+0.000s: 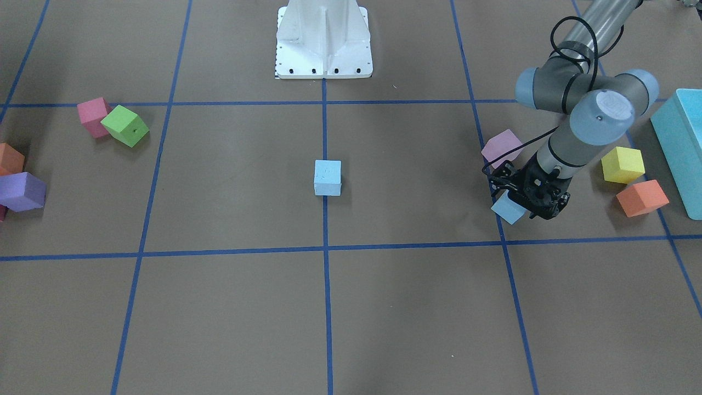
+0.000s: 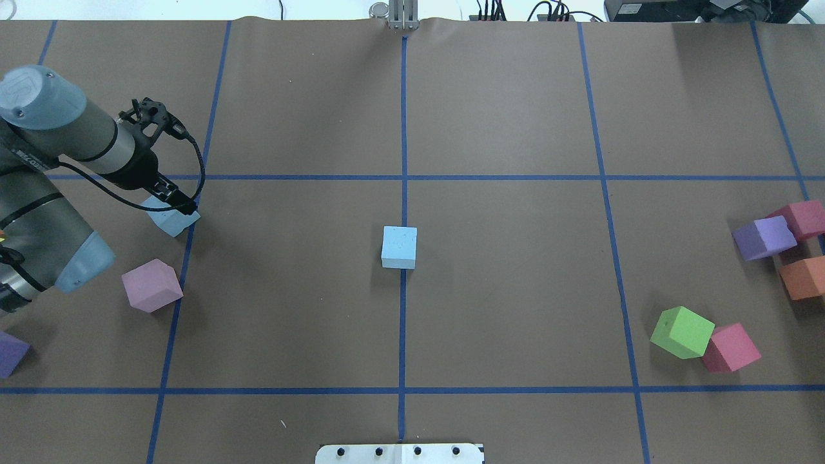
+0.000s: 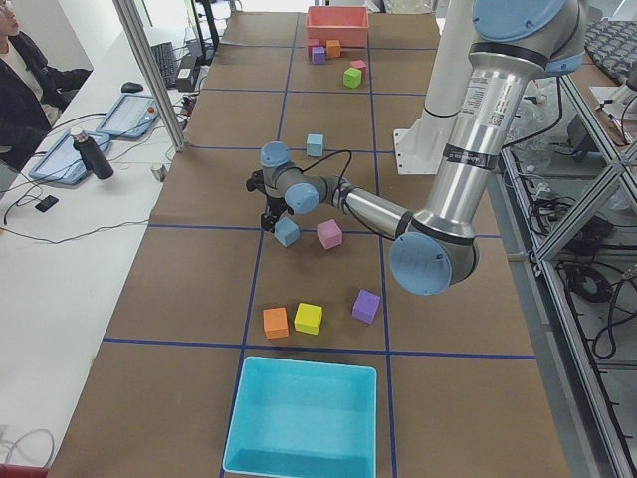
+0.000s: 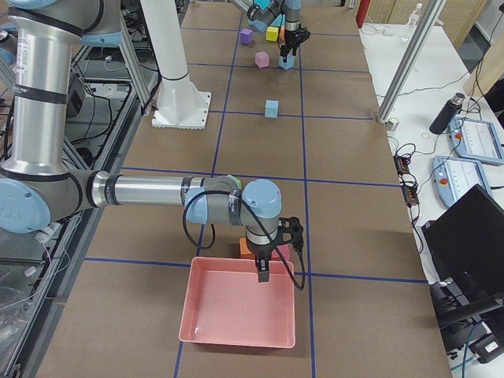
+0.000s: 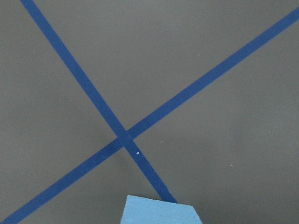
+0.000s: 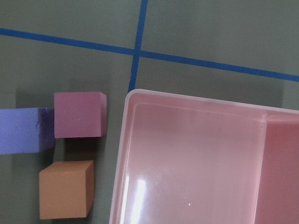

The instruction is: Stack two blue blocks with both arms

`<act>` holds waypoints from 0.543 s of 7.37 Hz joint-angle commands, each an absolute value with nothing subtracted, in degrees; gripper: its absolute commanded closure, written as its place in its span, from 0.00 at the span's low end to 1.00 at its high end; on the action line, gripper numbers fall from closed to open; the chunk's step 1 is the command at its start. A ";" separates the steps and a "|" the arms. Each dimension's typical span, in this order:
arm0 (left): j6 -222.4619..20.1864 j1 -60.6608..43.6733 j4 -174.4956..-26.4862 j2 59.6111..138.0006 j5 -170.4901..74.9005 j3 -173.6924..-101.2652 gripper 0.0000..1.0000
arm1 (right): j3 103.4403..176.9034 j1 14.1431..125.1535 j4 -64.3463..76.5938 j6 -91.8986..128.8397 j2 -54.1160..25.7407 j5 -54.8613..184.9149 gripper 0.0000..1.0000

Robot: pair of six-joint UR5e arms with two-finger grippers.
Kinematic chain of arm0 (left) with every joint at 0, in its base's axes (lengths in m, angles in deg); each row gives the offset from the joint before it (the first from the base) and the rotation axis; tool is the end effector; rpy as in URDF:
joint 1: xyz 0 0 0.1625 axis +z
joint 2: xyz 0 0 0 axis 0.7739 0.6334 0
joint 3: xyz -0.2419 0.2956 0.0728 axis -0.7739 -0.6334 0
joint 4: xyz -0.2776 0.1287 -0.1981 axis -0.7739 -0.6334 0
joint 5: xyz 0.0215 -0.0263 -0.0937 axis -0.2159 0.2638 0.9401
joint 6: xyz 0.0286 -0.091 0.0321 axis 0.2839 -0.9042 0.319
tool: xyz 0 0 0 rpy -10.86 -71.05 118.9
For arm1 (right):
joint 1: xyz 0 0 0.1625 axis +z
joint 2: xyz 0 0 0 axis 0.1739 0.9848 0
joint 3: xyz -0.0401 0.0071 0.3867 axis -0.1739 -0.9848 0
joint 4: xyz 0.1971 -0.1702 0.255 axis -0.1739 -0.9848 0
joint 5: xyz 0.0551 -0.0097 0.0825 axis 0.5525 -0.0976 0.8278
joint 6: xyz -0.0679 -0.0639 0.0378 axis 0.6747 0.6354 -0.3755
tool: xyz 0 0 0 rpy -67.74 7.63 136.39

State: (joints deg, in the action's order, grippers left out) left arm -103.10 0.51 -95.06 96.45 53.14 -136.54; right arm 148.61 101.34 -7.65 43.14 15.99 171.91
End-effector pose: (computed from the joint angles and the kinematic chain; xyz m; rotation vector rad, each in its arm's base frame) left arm 0.3041 -0.4886 0.4384 0.3160 0.7969 0.5672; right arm 0.0774 -0.3709 0.6132 0.0718 -0.6932 -0.1197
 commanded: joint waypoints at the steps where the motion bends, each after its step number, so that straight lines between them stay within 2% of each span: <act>1: -103.02 0.60 -95.13 96.53 53.28 -135.02 0.03 | 148.60 101.34 -7.57 43.15 16.20 171.91 0.00; 2: -103.11 0.69 -95.13 96.61 53.28 -134.32 0.10 | 148.43 101.34 -7.57 43.06 16.11 171.91 0.00; 4: -103.19 0.78 -95.13 96.61 53.37 -134.31 0.51 | 148.34 101.34 -7.39 43.06 16.11 171.99 0.00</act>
